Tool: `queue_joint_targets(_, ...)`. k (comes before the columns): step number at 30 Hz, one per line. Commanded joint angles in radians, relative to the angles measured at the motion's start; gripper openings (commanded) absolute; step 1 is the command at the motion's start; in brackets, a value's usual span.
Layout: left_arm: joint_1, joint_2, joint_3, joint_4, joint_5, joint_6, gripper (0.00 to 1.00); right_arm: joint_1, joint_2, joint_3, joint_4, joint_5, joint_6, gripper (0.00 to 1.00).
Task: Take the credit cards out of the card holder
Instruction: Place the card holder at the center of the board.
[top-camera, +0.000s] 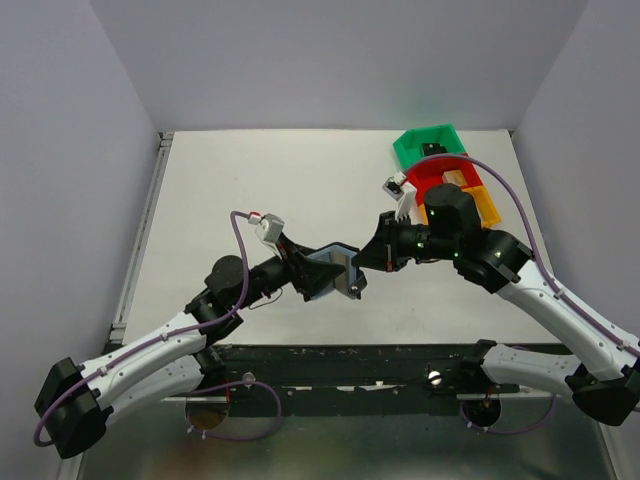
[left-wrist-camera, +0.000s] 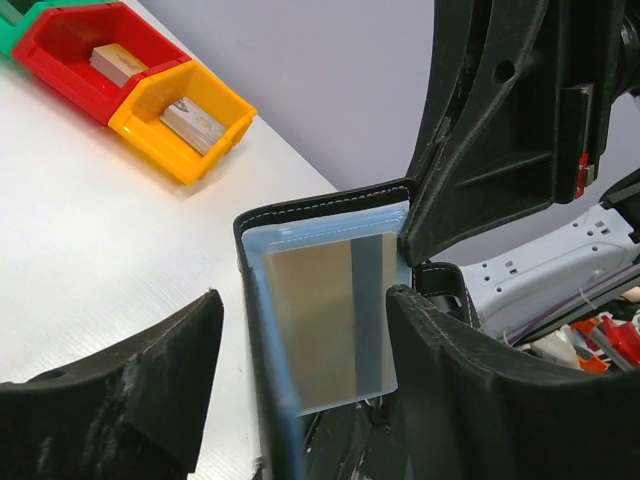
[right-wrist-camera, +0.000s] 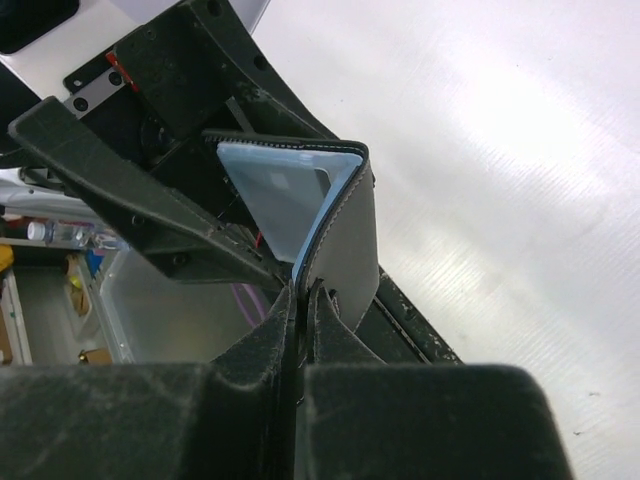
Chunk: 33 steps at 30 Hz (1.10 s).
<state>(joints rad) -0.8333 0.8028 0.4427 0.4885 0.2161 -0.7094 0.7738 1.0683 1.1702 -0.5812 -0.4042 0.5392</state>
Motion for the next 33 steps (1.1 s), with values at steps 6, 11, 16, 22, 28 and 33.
queue_joint_targets(6,-0.003,0.041,0.042,0.042,0.063,-0.022,0.83,-0.002,0.016,-0.010,-0.017,0.061,0.018,0.00)
queue_joint_targets(11,-0.007,0.076,0.057,0.050,0.088,-0.030,0.86,-0.002,0.021,-0.004,-0.011,0.056,0.041,0.00)
queue_joint_targets(16,-0.013,0.102,0.068,0.038,0.086,-0.019,0.88,-0.002,0.024,-0.009,0.001,0.041,0.067,0.00)
queue_joint_targets(22,-0.023,0.116,0.070,0.032,0.080,-0.001,0.79,-0.002,0.024,-0.024,0.026,0.010,0.090,0.01)
queue_joint_targets(28,-0.023,0.084,0.057,-0.005,0.043,0.022,0.54,-0.002,0.016,-0.026,0.024,0.010,0.085,0.01)
queue_joint_targets(33,-0.023,0.056,0.047,-0.037,0.006,0.031,0.40,-0.002,0.009,-0.024,0.026,0.007,0.079,0.03)
